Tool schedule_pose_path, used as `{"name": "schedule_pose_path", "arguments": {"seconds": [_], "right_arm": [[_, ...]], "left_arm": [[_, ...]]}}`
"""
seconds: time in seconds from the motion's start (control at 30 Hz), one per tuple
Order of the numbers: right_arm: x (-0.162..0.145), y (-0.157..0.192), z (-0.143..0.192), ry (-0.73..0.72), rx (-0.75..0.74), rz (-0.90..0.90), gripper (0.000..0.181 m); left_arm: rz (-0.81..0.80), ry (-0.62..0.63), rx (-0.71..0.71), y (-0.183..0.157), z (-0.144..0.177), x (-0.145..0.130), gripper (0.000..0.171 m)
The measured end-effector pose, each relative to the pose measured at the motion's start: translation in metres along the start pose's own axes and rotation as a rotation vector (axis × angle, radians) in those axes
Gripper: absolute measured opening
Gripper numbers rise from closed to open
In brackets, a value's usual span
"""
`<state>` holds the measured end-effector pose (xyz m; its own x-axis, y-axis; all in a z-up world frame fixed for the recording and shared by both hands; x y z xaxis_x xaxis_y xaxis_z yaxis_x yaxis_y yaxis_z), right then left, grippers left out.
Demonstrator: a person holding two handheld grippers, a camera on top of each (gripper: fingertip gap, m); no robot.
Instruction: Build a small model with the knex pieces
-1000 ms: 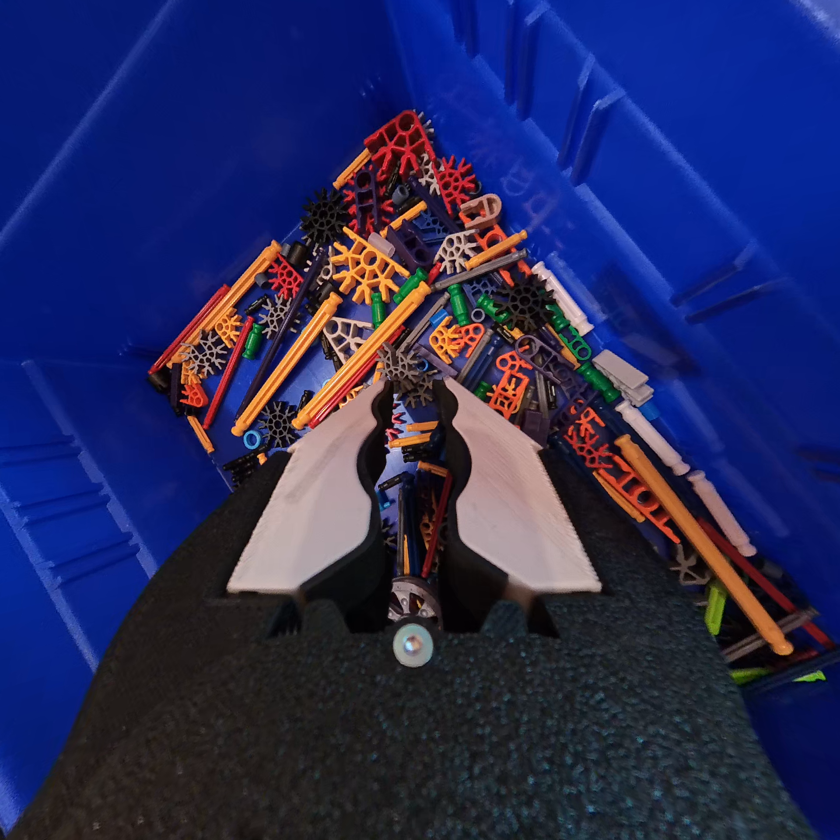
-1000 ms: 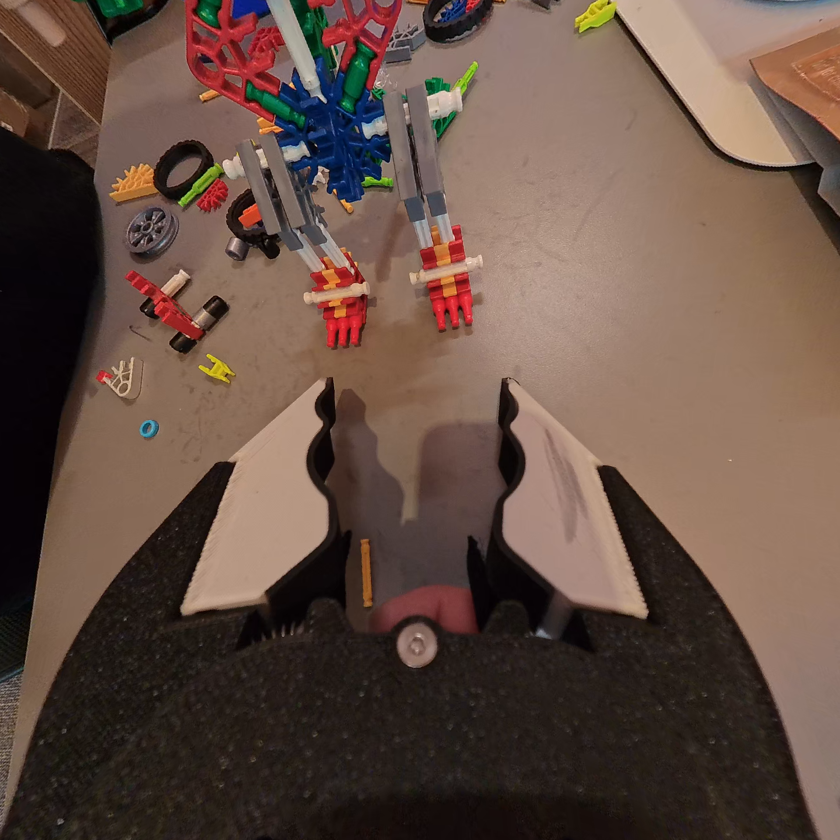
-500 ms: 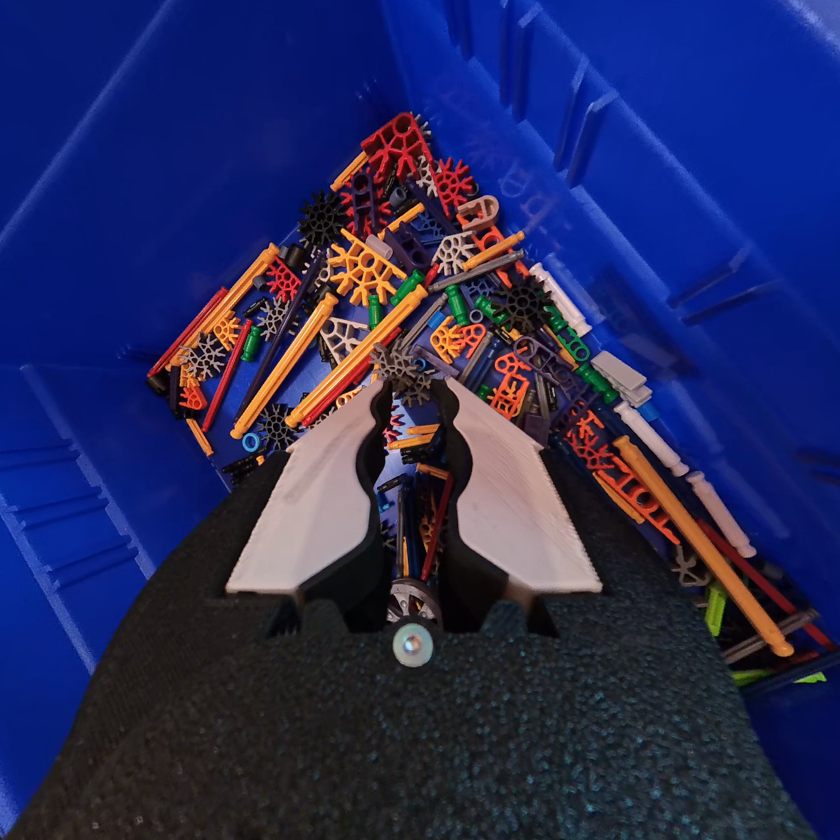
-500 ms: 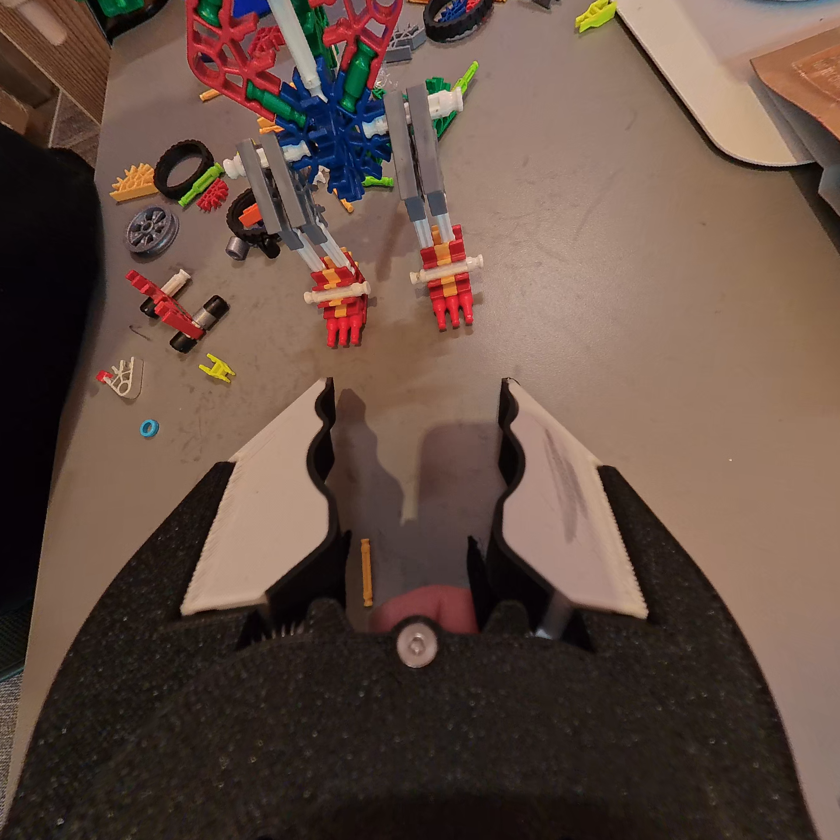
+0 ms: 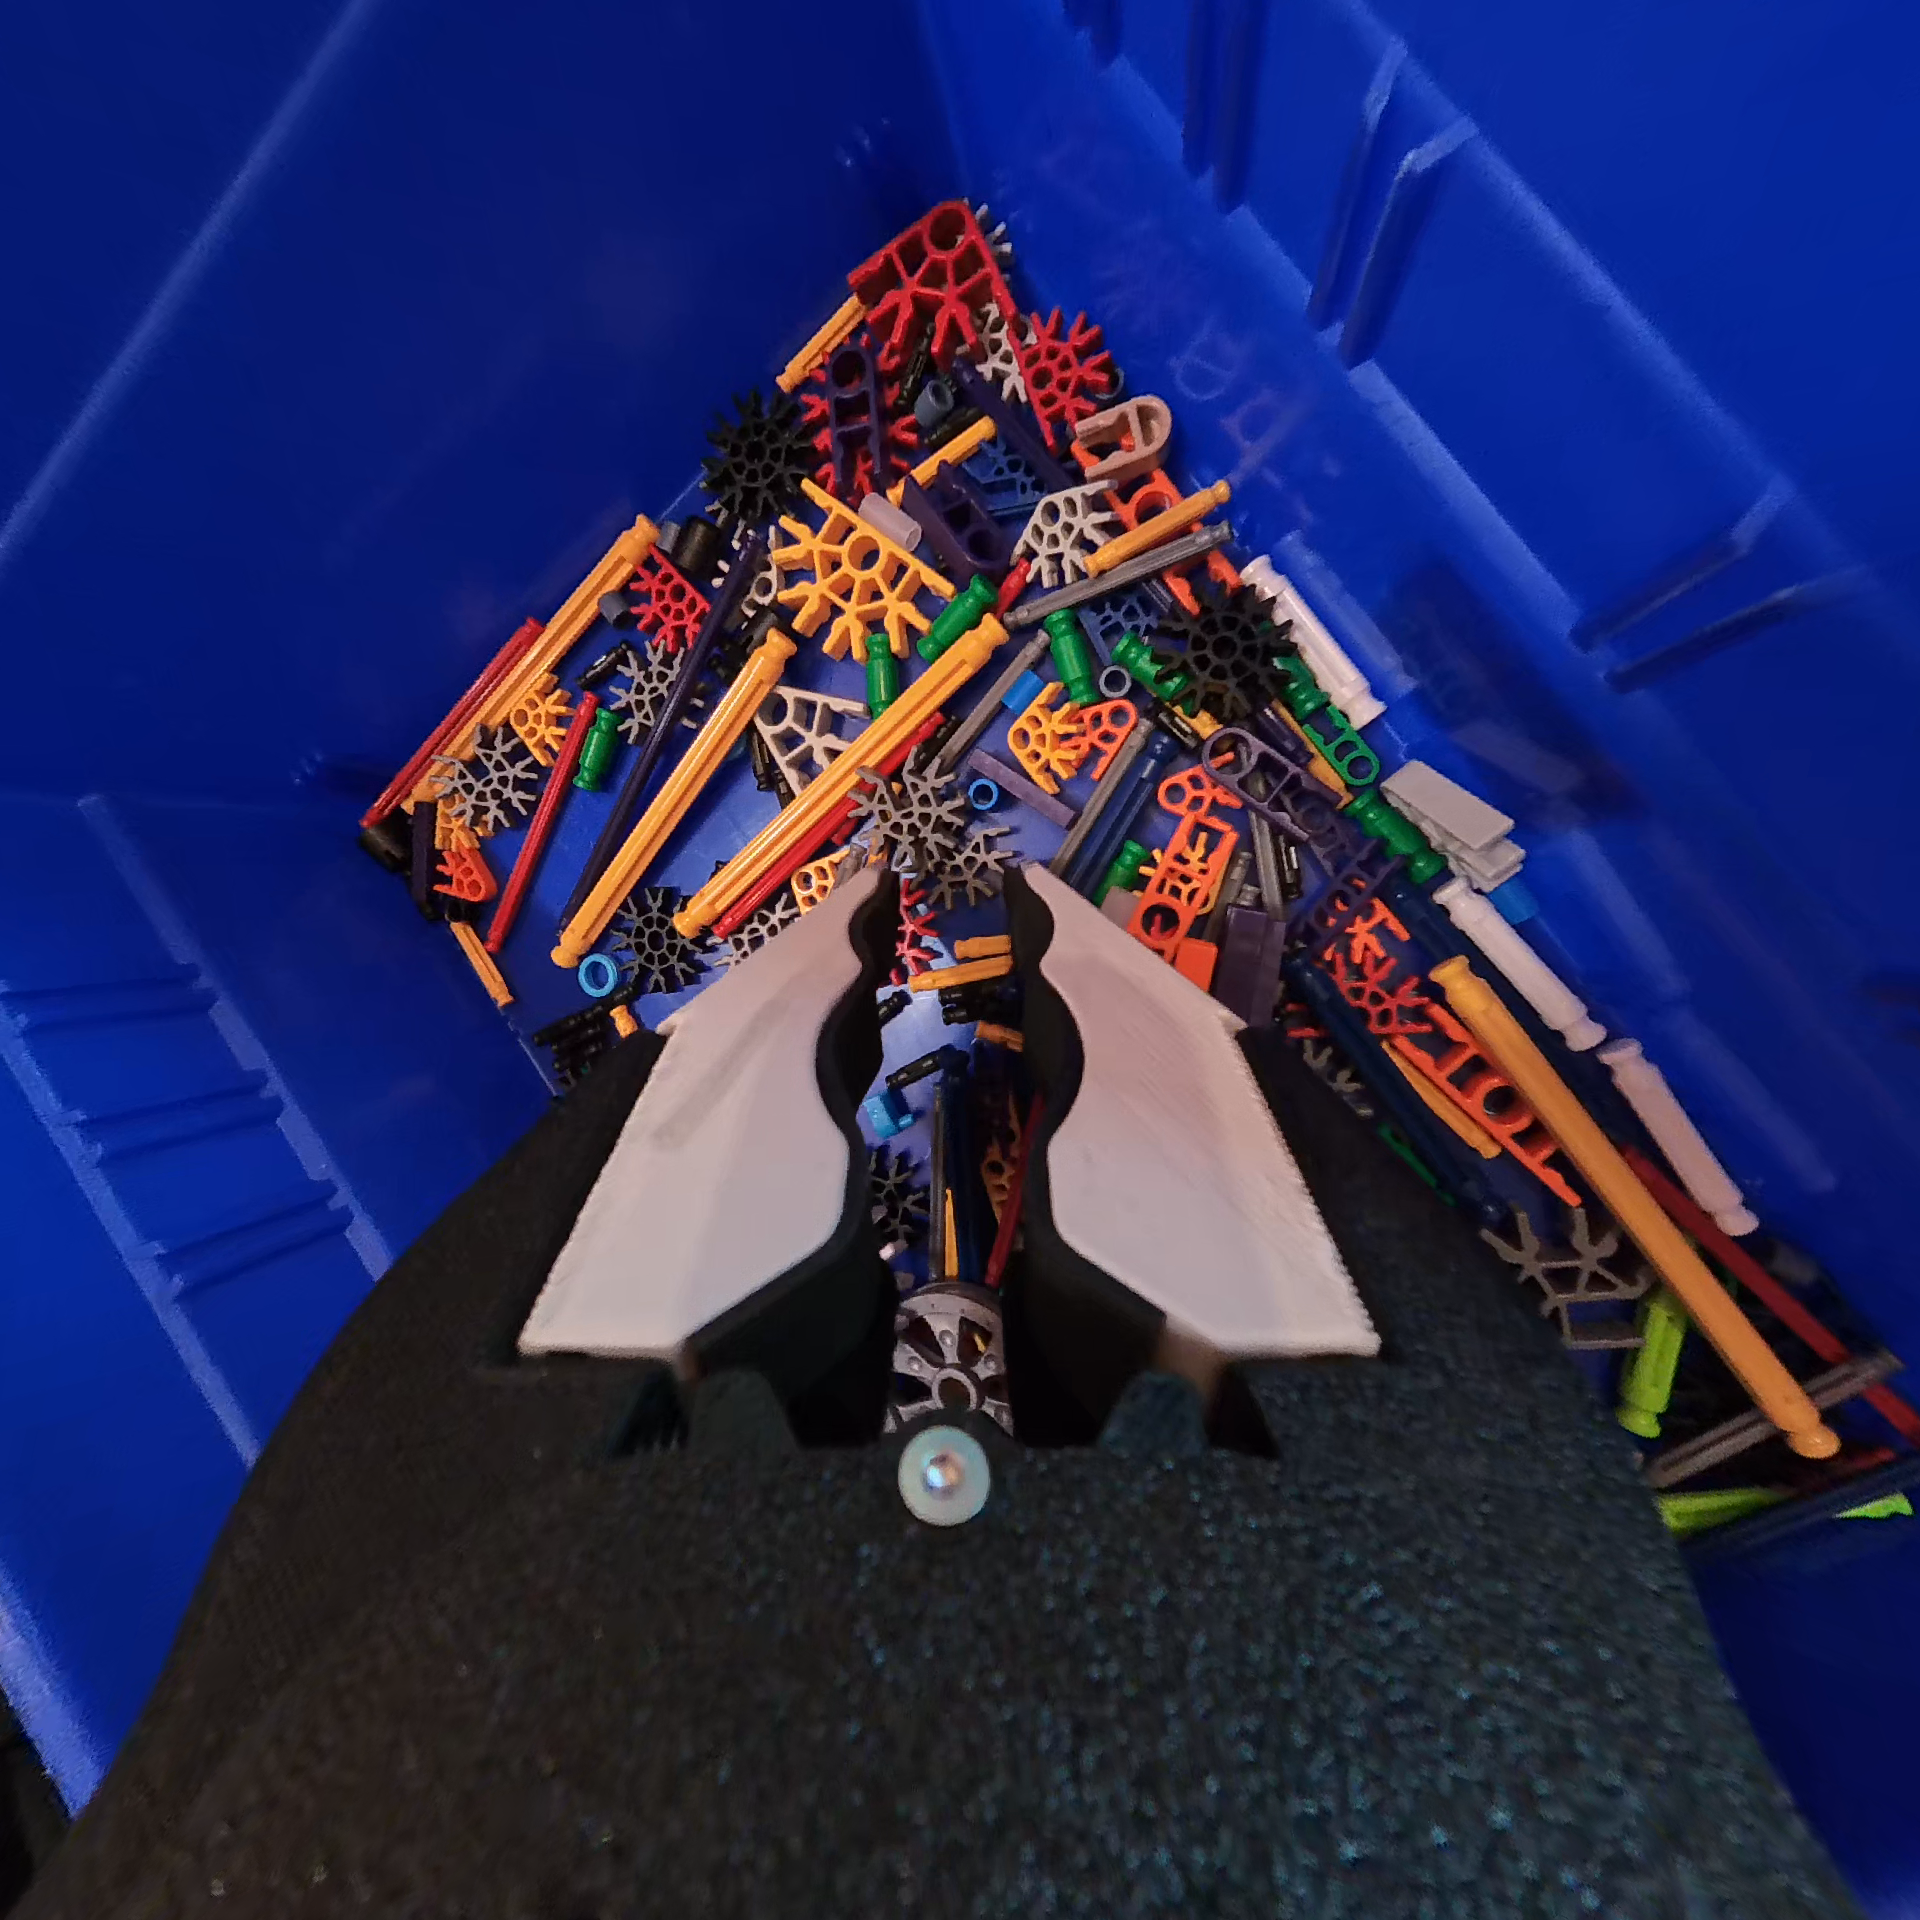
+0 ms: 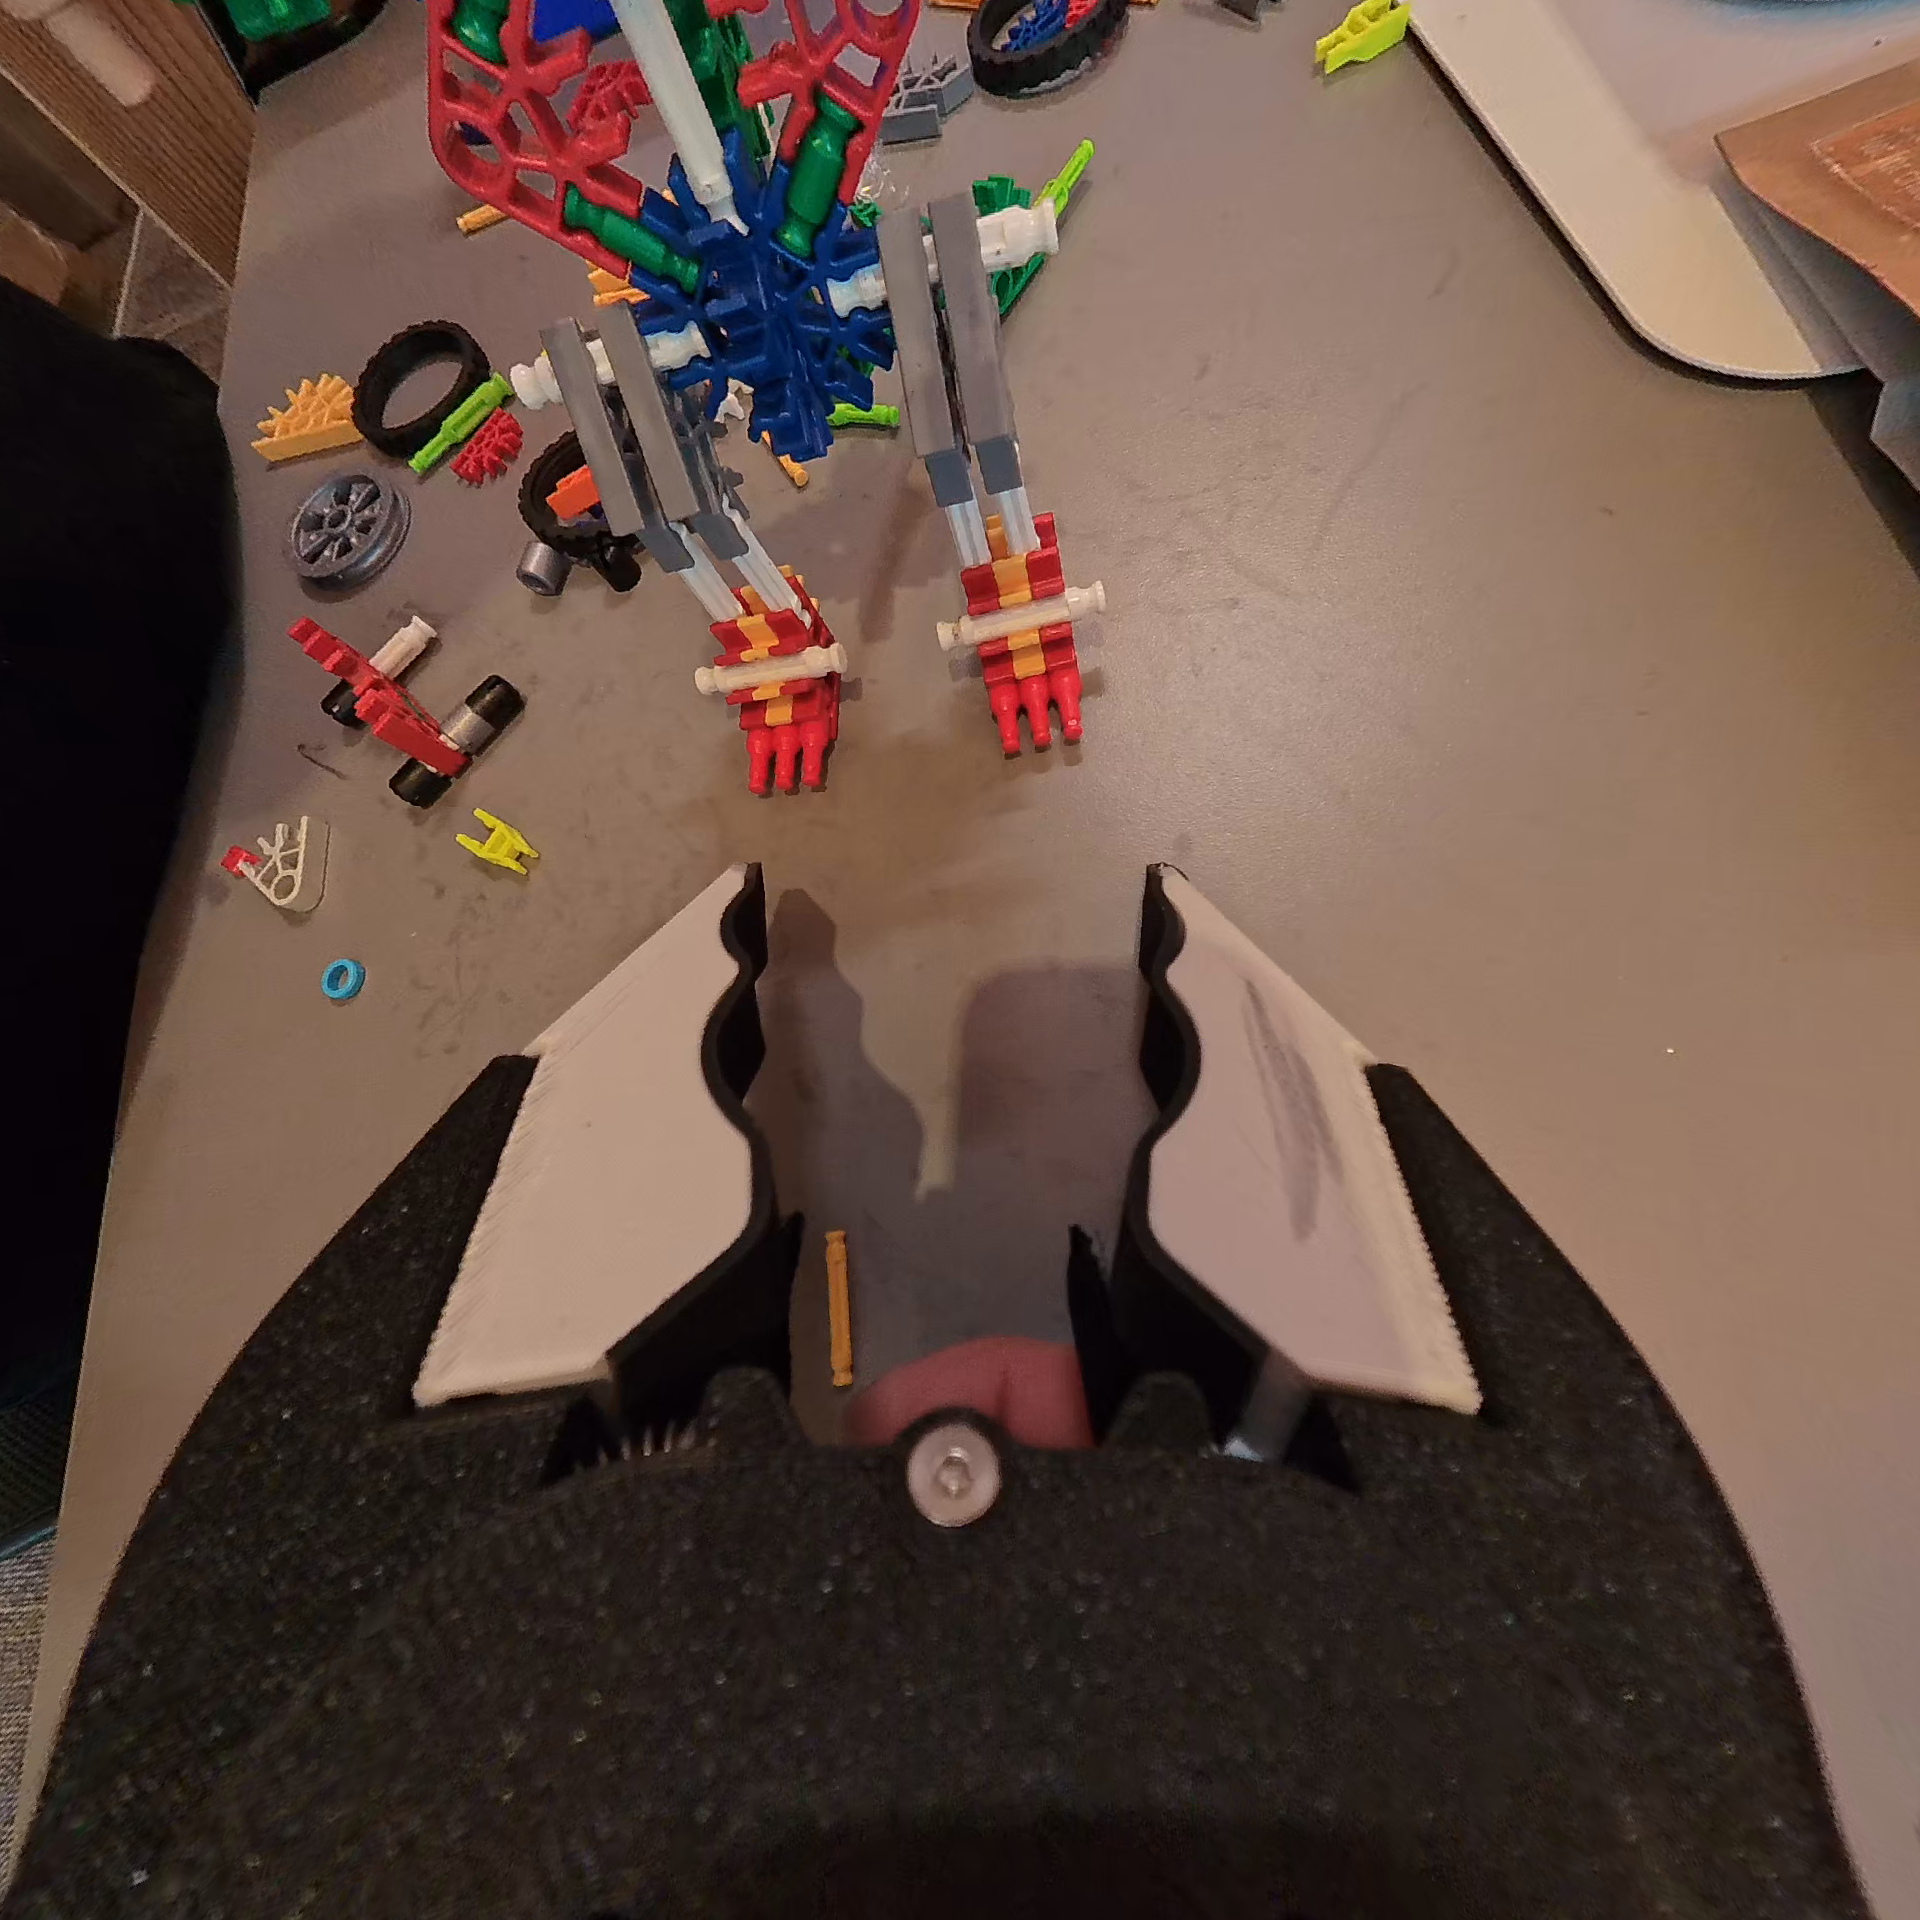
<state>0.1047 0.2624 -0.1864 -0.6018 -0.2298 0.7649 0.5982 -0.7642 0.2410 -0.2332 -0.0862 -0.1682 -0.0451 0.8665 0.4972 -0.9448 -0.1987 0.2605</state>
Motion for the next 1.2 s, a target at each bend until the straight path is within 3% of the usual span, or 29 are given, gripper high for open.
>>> {"name": "schedule_pose_path", "arguments": {"seconds": [0.63,1.2], "right_arm": [[0.0,0.0,0.0,0.001,-0.003,0.004,0.072],[-0.001,0.001,0.0,0.002,-0.002,0.006,0.072]], "left_arm": [[0.011,-0.037,0.041,0.005,-0.004,0.003,0.023],[0.0,-0.054,0.043,0.004,-0.011,0.008,0.011]]}}
Point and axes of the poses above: each gripper's, where its closed fingertips meet, z back along the fingers, x out of its top, y = z × x across the jaws, the point moved 9 cm from there along z, back along the fingers, and after that the axes turned 3 degrees about -y, right-handed, at the moved point
